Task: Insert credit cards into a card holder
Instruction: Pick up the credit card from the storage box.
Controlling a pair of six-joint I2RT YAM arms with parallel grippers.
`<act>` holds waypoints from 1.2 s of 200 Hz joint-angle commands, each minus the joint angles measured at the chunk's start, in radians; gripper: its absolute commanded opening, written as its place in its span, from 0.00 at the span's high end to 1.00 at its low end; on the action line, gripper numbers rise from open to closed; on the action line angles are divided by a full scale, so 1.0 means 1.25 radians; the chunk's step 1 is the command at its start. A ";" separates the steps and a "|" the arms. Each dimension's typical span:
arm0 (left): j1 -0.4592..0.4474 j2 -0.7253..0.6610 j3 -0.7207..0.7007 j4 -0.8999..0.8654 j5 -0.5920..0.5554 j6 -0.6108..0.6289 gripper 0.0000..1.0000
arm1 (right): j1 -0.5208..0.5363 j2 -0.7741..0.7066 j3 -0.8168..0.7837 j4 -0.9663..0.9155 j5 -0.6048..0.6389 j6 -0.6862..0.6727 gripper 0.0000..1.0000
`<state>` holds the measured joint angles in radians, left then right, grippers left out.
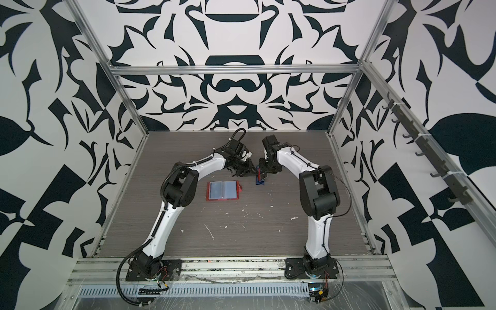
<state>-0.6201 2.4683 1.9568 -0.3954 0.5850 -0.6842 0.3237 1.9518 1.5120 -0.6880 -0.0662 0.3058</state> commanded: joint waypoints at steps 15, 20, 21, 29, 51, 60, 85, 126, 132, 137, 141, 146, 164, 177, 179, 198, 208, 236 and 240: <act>-0.002 0.045 -0.030 -0.066 -0.042 0.007 0.79 | -0.006 -0.037 0.029 -0.024 0.014 -0.012 0.76; -0.002 0.045 -0.030 -0.066 -0.042 0.008 0.79 | -0.005 -0.037 0.029 -0.024 0.015 -0.012 0.77; -0.002 0.045 -0.030 -0.066 -0.042 0.007 0.79 | -0.005 -0.037 0.029 -0.024 0.014 -0.012 0.77; -0.002 0.047 -0.030 -0.066 -0.042 0.007 0.79 | -0.004 -0.039 0.029 -0.025 0.015 -0.012 0.79; -0.002 0.047 -0.030 -0.066 -0.042 0.008 0.79 | -0.005 -0.044 0.030 -0.028 0.015 -0.013 0.84; -0.002 0.047 -0.030 -0.066 -0.042 0.007 0.79 | -0.004 -0.045 0.030 -0.028 0.015 -0.012 0.85; -0.002 0.047 -0.031 -0.066 -0.042 0.007 0.79 | -0.004 -0.046 0.031 -0.032 0.013 -0.012 0.92; -0.002 0.044 -0.032 -0.066 -0.040 0.007 0.79 | -0.004 -0.048 0.029 -0.030 0.000 -0.012 1.00; -0.002 0.043 -0.031 -0.067 -0.040 0.007 0.79 | -0.004 -0.049 0.029 -0.028 -0.003 -0.013 1.00; -0.002 0.042 -0.031 -0.065 -0.041 0.008 0.79 | -0.004 -0.050 0.027 -0.027 -0.007 -0.012 1.00; -0.002 0.041 -0.031 -0.066 -0.040 0.009 0.79 | -0.004 -0.052 0.025 -0.024 -0.011 -0.012 1.00; -0.002 0.040 -0.031 -0.066 -0.040 0.009 0.79 | -0.004 -0.054 0.023 -0.020 -0.014 -0.012 1.00; -0.002 0.037 -0.030 -0.066 -0.037 0.009 0.79 | -0.004 -0.060 0.017 -0.015 -0.018 -0.009 1.00; -0.002 0.034 -0.032 -0.064 -0.037 0.009 0.79 | -0.004 -0.062 0.011 -0.008 -0.020 -0.008 1.00; -0.002 0.034 -0.032 -0.063 -0.037 0.009 0.79 | -0.004 -0.061 0.011 -0.008 -0.021 -0.007 1.00; -0.002 0.033 -0.036 -0.064 -0.037 0.009 0.79 | -0.004 -0.051 0.009 -0.006 -0.027 -0.005 1.00; -0.002 0.033 -0.038 -0.063 -0.036 0.009 0.79 | -0.004 -0.046 0.009 -0.009 -0.030 -0.005 1.00; -0.002 0.033 -0.041 -0.063 -0.036 0.009 0.79 | -0.004 -0.040 0.006 -0.008 -0.021 -0.002 0.95; -0.002 0.033 -0.041 -0.062 -0.035 0.009 0.79 | -0.004 -0.041 0.007 -0.008 -0.019 -0.002 0.94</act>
<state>-0.6201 2.4680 1.9518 -0.3901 0.5888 -0.6842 0.3241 1.9362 1.5227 -0.6907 -0.1043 0.3035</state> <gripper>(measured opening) 0.212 0.048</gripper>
